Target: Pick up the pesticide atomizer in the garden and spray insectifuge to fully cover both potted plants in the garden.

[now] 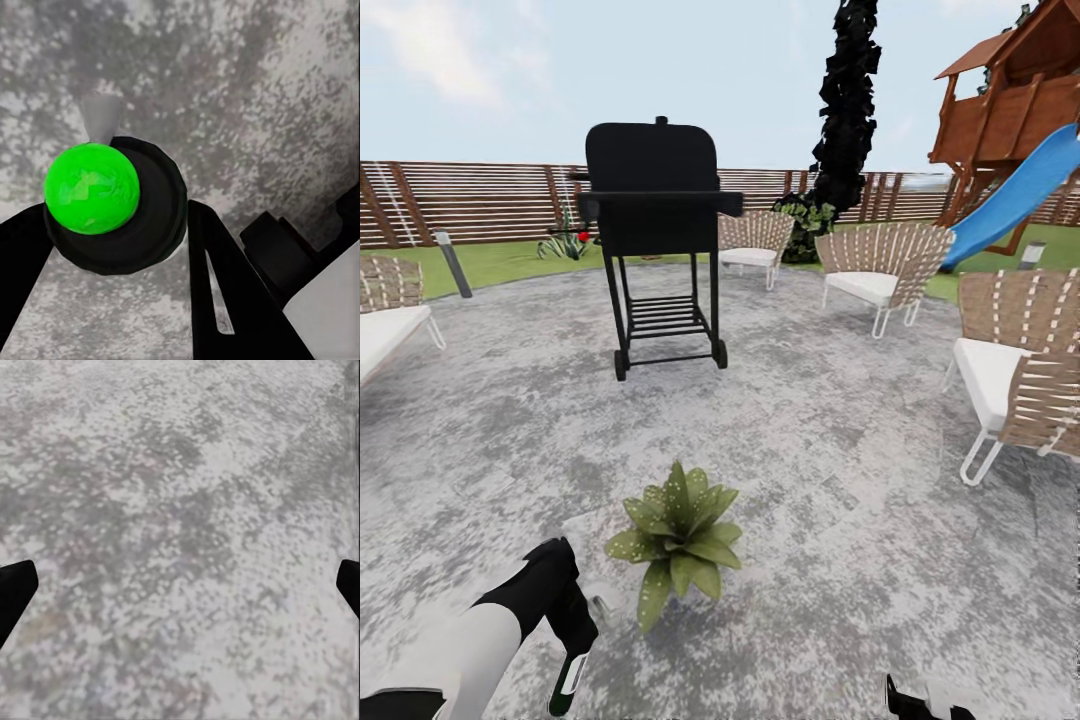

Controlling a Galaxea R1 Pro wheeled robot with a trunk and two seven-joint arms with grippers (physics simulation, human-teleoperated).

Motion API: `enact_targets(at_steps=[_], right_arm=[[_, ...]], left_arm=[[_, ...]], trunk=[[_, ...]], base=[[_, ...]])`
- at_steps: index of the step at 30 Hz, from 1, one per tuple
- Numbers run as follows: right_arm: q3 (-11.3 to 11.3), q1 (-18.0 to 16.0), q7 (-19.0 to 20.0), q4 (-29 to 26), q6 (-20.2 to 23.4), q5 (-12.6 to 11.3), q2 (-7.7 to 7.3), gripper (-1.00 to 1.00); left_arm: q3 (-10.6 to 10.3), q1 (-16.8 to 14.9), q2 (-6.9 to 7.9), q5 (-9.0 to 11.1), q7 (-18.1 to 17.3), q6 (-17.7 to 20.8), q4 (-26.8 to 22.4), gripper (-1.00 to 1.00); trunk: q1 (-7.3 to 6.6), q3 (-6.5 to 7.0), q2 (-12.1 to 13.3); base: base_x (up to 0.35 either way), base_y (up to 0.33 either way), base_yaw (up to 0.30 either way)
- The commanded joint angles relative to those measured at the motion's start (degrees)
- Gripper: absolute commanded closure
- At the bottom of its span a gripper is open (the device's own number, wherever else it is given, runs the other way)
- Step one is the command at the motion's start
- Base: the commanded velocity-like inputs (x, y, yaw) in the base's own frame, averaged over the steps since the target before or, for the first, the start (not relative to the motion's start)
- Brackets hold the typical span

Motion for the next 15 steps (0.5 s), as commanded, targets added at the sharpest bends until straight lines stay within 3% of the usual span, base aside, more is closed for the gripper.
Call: enact_targets(at_steps=[1,11,15], right_arm=[[0.5,0.0,-0.3,0.0,0.0,-0.2,0.01,-1.0],[0.5,0.0,-0.3,0.0,0.0,-0.2,0.05,-1.0],[0.5,0.0,-0.3,-0.1,0.0,-0.2,0.05,-1.0]], left_arm=[[-0.2,0.0,0.03,-0.1,-0.4,0.5,-0.1,1.0],[-0.1,0.0,0.03,-0.1,-0.4,0.5,-0.1,1.0],[-0.2,0.0,0.11,-0.1,-0.4,0.6,-0.1,1.0]], trunk=[[-0.02,-0.05,0.0],[-0.02,-0.05,0.0],[-0.02,-0.05,0.0]], base=[[-0.073,-0.268,0.015],[-0.088,-0.268,0.232],[-0.005,-0.268,0.067]])
